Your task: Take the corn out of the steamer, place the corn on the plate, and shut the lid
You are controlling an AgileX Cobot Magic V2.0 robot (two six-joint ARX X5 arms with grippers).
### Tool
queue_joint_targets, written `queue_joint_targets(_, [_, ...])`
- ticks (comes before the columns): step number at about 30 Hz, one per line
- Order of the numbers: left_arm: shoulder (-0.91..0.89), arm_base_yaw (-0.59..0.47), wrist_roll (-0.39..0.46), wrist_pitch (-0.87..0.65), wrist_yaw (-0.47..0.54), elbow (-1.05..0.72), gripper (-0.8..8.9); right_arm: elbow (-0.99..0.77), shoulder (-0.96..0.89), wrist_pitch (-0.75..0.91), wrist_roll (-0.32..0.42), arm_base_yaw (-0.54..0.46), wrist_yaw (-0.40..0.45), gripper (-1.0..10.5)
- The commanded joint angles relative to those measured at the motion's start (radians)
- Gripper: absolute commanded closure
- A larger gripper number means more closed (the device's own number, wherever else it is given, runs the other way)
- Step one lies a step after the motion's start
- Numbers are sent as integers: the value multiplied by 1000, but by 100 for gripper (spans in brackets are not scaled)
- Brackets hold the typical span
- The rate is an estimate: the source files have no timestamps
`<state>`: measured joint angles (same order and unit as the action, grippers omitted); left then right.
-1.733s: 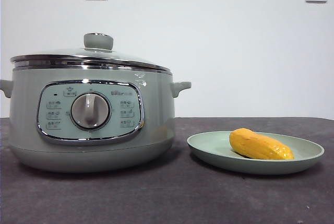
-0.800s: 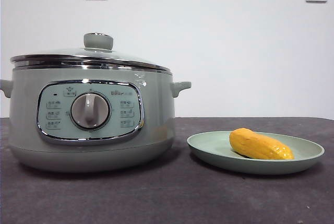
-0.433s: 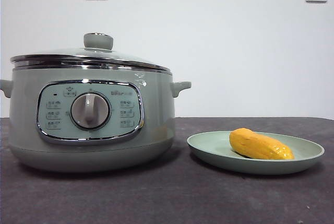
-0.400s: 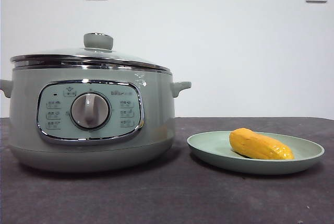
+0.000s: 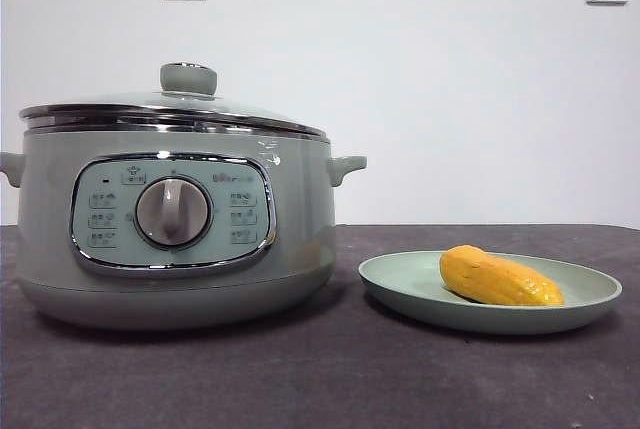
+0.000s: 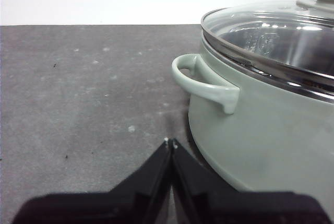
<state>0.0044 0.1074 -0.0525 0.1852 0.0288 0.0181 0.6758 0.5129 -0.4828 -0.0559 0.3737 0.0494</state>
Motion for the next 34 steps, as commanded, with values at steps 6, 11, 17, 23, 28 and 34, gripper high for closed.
queue_joint_targets(6, [-3,-3,-3,-4,-4,-14,816,-217,-168,250,143,-159,-90,944])
queue_joint_targets(11, [-3,-3,-3,-4,-4,-14,816,-407,-341,338,143,-294,-212,944])
queue_joint_targets(17, [-3,-3,-4,-4,-4,-14,816,-547,-424,354,109,-334,-201,944])
queue_joint_targets(23, [-3,-3,-3,-4,-4,-14,816,-621,-458,353,98,-334,-201,944])
queue_joint_targets(28, [-3,-3,-3,-4,-4,-14,816,-661,-493,346,68,-334,-201,944])
queue_joint_targets(34, [-3,-3,-3,-4,-4,-14,816,-666,-512,302,-24,-332,-200,944])
